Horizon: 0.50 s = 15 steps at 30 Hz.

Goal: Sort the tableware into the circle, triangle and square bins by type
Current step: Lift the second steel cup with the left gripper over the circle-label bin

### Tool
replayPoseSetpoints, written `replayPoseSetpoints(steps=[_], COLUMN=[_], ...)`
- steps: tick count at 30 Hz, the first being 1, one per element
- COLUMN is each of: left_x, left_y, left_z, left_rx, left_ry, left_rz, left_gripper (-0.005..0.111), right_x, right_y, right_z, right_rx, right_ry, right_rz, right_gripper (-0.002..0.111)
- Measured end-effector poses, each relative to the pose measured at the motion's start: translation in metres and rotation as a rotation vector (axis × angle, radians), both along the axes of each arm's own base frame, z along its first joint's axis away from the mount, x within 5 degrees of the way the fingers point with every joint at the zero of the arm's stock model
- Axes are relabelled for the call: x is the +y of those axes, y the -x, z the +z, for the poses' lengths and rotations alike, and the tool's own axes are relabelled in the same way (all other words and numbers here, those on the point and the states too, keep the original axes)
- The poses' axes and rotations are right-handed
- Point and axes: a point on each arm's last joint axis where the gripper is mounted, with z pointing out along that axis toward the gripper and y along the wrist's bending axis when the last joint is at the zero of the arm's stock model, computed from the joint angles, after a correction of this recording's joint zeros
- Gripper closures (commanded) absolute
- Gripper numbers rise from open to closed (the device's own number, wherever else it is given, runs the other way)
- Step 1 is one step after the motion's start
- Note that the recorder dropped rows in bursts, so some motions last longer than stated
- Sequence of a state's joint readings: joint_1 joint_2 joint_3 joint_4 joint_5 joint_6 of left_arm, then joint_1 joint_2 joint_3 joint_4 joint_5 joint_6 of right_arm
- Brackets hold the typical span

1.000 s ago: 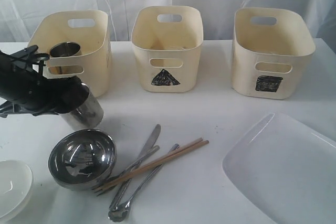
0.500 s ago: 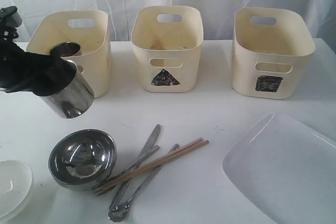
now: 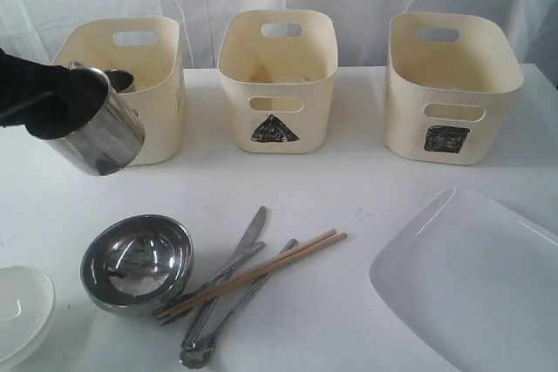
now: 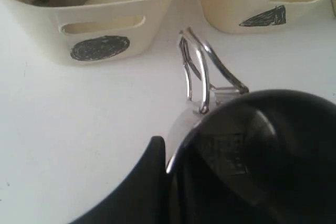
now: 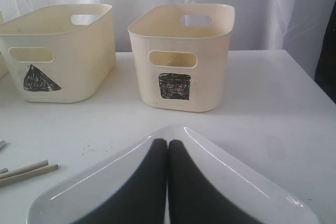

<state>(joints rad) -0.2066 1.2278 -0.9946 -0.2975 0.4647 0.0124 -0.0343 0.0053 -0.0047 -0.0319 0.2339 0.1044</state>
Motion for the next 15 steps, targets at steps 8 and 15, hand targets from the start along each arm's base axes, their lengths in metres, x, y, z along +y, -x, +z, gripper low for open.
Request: replayPoseSetpoints(steps=[8,15], left_x=[0.002,0.005], left_y=[-0.005,-0.013], left_z=[0.012,0.023], left_rx=[-0.155,-0.297], left_ry=[-0.021,-0.014], left_rz=[0.005,0.054], left_gripper=[0.107,0.107], right_x=[0.000,0.000], right_y=[0.000,0.000], right_z=[0.000,0.000], right_rx=[0.000,0.000], right_ry=[0.000,0.000], right_rz=[0.000,0.000], right_gripper=[0.108,0.108])
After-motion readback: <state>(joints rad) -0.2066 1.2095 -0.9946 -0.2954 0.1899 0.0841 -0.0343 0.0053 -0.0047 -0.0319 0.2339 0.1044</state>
